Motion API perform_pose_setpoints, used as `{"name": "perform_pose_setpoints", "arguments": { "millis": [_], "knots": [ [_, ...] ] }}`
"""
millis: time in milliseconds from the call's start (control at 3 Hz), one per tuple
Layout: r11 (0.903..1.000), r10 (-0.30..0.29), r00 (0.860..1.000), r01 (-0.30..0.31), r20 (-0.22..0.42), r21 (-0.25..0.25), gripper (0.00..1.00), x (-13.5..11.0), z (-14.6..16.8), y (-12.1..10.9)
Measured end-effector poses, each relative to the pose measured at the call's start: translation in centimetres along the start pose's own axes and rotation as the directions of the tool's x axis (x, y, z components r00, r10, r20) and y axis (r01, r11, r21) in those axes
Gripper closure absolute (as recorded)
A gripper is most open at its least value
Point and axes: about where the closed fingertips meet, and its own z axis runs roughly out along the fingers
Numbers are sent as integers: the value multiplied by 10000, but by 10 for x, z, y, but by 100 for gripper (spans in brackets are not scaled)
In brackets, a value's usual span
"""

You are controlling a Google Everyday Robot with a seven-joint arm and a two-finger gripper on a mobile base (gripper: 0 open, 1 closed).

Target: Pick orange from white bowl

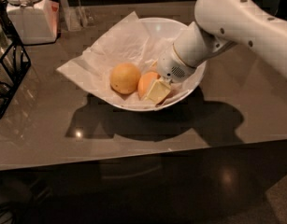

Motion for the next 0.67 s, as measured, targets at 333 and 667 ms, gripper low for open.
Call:
{"name": "perform_pose_setpoints", "arguments": {
  "millis": [333,667],
  "knots": [
    [10000,-1,10000,1,-2,1,66,-1,-1,0],
    [9998,-157,9995,160,-289,103,90,-2,0,1]
  ]
}}
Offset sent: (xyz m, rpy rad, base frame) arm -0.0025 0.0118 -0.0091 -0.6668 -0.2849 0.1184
